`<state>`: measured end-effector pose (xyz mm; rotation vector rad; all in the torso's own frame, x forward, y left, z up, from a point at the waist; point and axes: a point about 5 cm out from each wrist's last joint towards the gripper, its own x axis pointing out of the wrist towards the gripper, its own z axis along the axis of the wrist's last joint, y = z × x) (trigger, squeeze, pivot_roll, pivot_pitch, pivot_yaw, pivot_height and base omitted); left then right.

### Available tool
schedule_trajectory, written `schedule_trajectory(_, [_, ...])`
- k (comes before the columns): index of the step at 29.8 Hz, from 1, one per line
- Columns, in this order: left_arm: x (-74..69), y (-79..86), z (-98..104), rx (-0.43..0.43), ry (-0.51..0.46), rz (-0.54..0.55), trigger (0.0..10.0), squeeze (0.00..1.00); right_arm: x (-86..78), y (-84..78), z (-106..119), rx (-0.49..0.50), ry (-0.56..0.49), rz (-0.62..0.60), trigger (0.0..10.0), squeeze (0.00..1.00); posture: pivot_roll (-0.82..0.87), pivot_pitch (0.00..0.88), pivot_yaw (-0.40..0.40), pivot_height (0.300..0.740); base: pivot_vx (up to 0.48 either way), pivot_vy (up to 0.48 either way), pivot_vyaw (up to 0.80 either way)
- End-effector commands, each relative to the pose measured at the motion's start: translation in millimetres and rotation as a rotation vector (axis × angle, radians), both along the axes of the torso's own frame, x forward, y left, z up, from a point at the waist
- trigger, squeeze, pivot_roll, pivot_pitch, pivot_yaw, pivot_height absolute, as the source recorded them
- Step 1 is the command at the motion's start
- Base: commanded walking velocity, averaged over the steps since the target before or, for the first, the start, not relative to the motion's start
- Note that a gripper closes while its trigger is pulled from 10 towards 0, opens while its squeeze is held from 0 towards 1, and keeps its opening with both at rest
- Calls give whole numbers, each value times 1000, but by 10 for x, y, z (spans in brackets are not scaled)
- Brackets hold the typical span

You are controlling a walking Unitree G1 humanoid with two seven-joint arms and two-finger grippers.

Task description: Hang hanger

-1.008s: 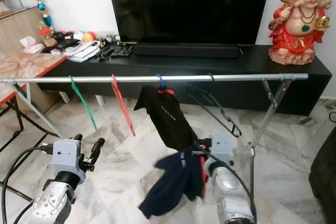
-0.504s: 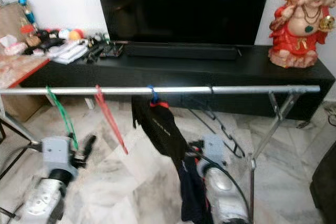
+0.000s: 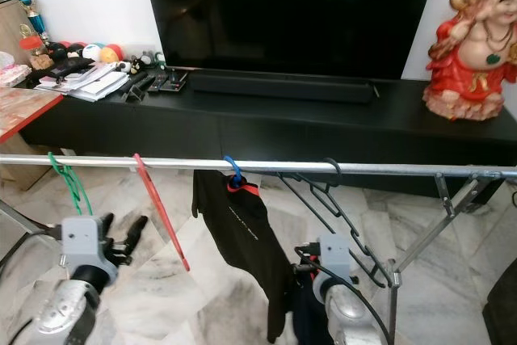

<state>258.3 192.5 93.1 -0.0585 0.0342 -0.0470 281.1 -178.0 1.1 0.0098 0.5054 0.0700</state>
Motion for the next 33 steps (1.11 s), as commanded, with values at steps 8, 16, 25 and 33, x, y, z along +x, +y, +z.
schedule_trajectory(8, [106,69,11,-37,1,30,10000,0,87,101,85,0,-49,47,10000,0,4,1,-5,740,0,0,0])
schedule_trajectory(16, [98,103,45,-20,-5,53,10000,0,41,4,-13,-76,-3,57,10000,0,11,14,-4,740,70,0,0])
schedule_trajectory(25, [63,124,32,-10,6,49,10000,0,-19,-25,-74,-80,22,55,10000,0,17,38,4,740,315,0,0])
schedule_trajectory(33, [75,93,38,-1,9,34,10000,0,-15,-9,-84,-81,16,63,10000,0,19,44,8,740,340,0,0])
